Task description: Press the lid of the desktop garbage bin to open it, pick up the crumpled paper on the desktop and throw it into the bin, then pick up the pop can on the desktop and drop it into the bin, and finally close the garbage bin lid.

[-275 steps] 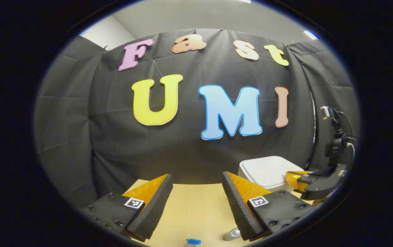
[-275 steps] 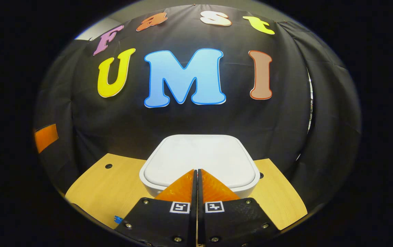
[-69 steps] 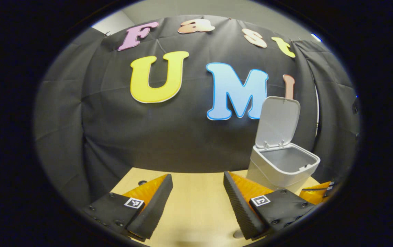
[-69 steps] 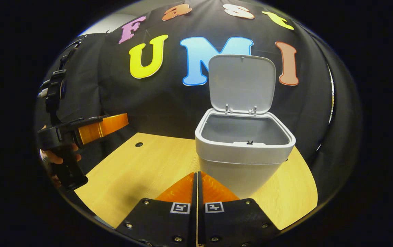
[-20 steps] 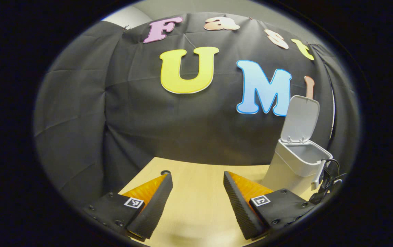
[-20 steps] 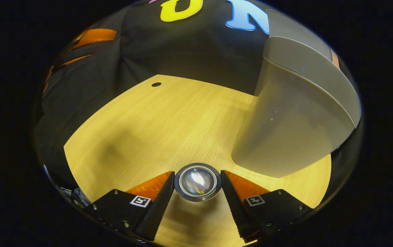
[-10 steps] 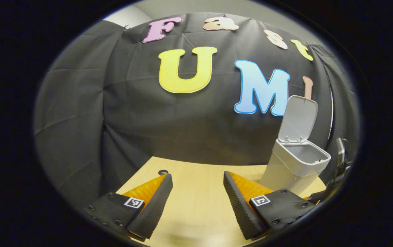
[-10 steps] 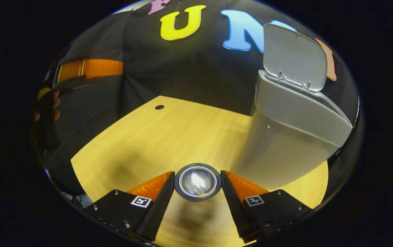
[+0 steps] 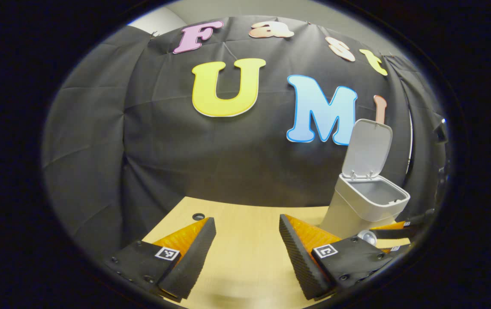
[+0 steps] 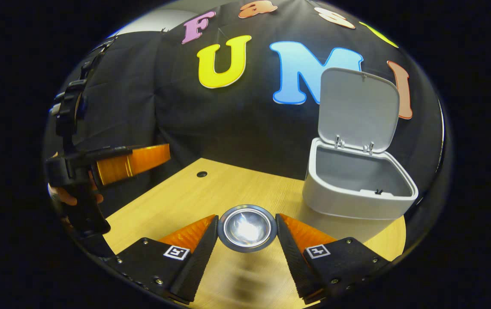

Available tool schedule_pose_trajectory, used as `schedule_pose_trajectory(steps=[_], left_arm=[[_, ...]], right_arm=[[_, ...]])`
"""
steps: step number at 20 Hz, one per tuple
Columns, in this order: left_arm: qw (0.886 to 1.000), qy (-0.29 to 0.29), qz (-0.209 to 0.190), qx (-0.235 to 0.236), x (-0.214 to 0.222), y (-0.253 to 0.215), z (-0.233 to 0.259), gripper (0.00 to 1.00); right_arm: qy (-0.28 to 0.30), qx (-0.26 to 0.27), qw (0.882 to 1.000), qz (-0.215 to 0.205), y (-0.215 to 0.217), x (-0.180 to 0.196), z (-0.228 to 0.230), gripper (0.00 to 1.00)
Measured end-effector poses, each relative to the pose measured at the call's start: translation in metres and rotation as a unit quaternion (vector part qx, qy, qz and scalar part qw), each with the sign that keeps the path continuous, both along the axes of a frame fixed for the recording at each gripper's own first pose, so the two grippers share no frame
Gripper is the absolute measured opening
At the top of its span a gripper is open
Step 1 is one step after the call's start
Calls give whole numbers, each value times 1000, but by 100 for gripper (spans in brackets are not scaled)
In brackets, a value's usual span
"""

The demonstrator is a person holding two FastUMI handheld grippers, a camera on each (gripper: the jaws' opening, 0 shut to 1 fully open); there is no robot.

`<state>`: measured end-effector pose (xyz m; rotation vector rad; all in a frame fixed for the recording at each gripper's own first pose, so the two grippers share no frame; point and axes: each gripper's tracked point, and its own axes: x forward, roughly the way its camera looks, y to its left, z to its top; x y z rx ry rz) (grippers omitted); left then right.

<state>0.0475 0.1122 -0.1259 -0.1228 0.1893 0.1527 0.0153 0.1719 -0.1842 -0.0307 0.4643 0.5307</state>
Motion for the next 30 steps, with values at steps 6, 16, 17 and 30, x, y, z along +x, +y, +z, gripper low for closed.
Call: schedule_pose_trajectory(steps=[6, 16, 17, 30], left_arm=[[1000, 0, -9, -1, 4, -6, -1, 99], [1000, 4, -19, -10, 8, -12, -4, 98], [1000, 6, -20, -11, 8, -13, -5, 98], [999, 15, -34, -16, 21, -26, -12, 99]], right_arm=[[-59, 41, 997, -13, -4, 10, 49, 83], [-114, 81, 987, -74, -41, 30, 90, 83], [-123, 82, 985, -86, -48, 33, 95, 83], [-141, 60, 975, -163, -106, 64, 97, 83]])
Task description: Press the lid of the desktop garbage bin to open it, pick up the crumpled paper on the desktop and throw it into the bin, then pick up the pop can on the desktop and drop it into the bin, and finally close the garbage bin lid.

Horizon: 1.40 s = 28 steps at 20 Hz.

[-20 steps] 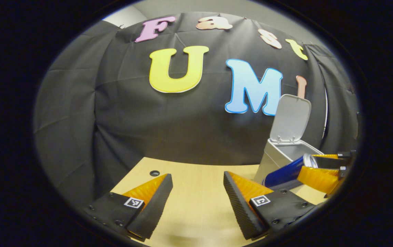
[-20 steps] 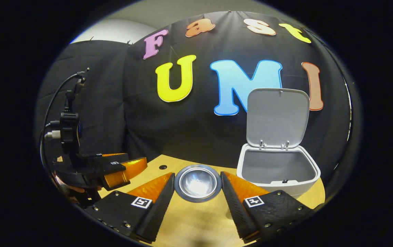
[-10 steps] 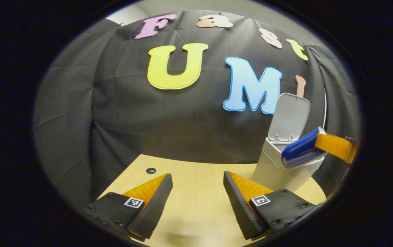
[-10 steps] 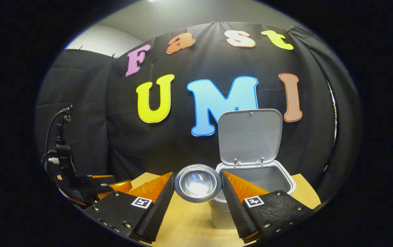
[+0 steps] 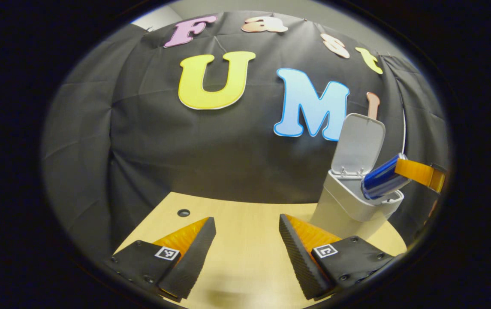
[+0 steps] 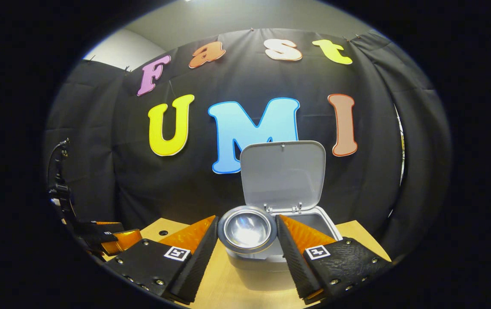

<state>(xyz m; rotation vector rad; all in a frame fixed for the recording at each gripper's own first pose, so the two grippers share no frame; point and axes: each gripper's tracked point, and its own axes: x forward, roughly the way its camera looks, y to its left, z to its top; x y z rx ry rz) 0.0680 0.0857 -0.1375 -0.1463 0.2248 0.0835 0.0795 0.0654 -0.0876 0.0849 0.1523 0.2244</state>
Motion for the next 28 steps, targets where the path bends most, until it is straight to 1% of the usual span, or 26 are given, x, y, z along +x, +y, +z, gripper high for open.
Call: schedule_pose_trajectory(steps=[9, 21, 22, 23, 25, 26, 28], left_arm=[[1000, 5, 7, -3, 0, 4, -4, 99], [1000, 6, 13, -12, -3, 6, -6, 99], [1000, 6, 13, -12, -3, 7, -6, 97], [1000, 6, 13, -12, -3, 8, -6, 99], [1000, 6, 13, -12, -4, 8, -6, 99], [1000, 5, 13, -13, -3, 8, -6, 99], [1000, 5, 13, -13, -4, 7, -5, 99]], right_arm=[[28, -16, 999, -12, -4, 11, -22, 83], [52, -11, 998, -14, -5, 9, -36, 84], [52, -10, 998, -14, -5, 9, -35, 84], [52, -9, 999, -15, -5, 9, -35, 84], [50, -7, 999, -17, -7, 9, -34, 89], [50, -7, 999, -19, -7, 9, -34, 95], [52, -5, 998, -19, -7, 8, -34, 97]])
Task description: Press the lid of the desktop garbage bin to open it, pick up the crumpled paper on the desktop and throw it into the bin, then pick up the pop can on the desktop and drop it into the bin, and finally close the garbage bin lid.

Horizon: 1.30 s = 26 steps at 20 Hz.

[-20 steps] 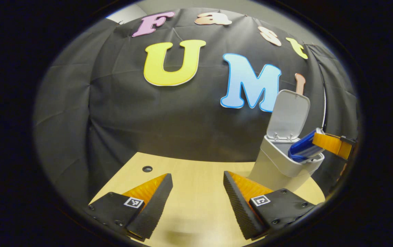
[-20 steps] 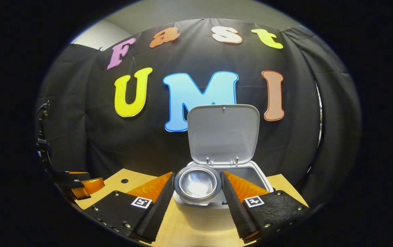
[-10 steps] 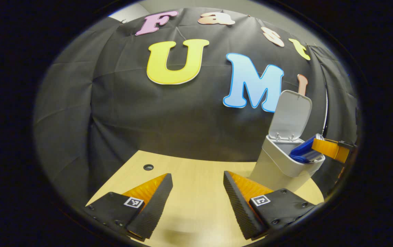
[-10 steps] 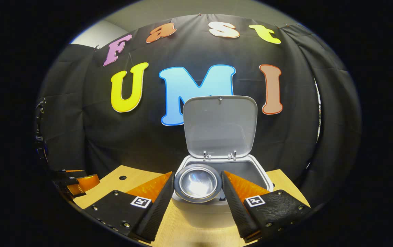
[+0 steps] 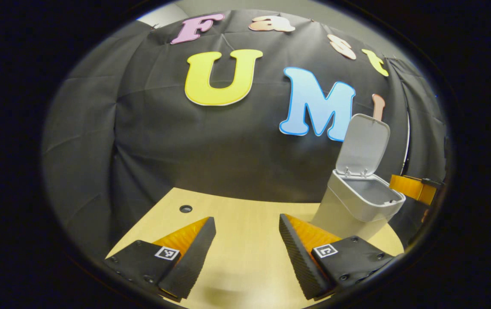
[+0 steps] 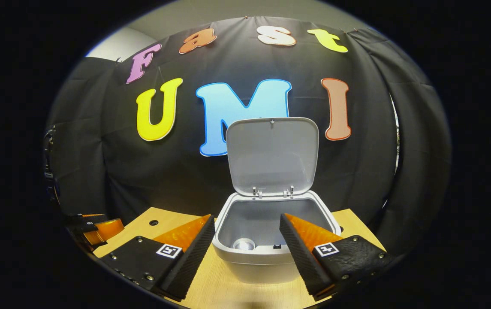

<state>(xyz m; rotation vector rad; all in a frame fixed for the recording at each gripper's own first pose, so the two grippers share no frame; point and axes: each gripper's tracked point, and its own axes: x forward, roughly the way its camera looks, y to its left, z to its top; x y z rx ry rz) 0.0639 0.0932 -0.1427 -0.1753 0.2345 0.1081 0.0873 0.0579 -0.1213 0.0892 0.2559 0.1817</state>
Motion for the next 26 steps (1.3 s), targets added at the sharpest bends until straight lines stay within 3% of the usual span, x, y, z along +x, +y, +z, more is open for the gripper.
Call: schedule_pose_trajectory(steps=[18, 26], left_arm=[[1000, -12, -8, 6, -3, -8, 10, 99], [1000, -14, -17, -2, -4, -12, 16, 99]], right_arm=[[-11, 3, 1000, -10, -6, -3, 8, 97], [-47, -1, 999, -15, -11, 13, 44, 96]])
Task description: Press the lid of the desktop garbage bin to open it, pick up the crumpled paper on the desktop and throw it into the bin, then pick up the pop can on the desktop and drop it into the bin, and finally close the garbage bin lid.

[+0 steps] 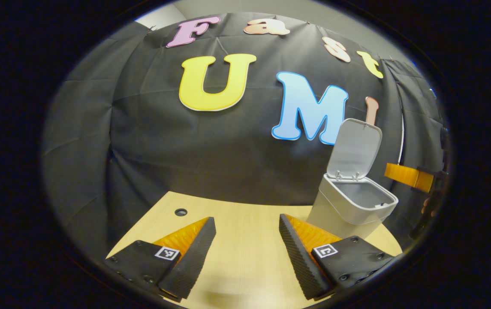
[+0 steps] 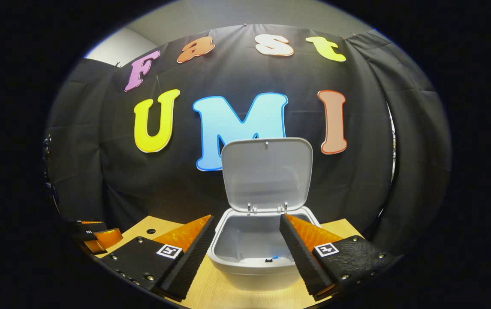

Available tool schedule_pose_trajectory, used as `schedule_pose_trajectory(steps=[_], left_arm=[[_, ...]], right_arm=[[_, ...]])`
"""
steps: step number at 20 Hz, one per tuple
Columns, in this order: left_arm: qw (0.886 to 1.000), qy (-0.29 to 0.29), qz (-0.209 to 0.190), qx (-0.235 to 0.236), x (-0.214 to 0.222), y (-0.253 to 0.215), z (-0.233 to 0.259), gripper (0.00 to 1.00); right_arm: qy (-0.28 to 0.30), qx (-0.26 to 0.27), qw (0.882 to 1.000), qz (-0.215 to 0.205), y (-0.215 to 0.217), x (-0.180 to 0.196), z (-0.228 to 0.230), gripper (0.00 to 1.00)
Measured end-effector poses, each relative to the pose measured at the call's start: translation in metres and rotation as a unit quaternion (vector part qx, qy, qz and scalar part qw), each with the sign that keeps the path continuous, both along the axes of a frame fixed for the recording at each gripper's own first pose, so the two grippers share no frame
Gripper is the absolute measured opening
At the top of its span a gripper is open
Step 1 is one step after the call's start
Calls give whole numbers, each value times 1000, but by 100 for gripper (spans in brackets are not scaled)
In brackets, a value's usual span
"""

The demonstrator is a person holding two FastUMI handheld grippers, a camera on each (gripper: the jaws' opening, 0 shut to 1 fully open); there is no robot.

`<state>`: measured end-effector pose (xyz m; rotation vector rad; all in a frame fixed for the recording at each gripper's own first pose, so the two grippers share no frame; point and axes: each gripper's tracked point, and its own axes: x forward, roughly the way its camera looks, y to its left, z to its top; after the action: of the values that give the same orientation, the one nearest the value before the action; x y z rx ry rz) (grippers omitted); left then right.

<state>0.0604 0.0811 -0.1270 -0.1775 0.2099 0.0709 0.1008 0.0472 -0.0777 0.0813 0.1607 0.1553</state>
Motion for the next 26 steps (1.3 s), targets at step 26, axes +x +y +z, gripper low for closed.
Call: schedule_pose_trajectory(steps=[26], left_arm=[[999, -17, 32, 11, -19, 32, 19, 99]], right_arm=[[-113, -34, 992, -52, -28, 137, 138, 96]])
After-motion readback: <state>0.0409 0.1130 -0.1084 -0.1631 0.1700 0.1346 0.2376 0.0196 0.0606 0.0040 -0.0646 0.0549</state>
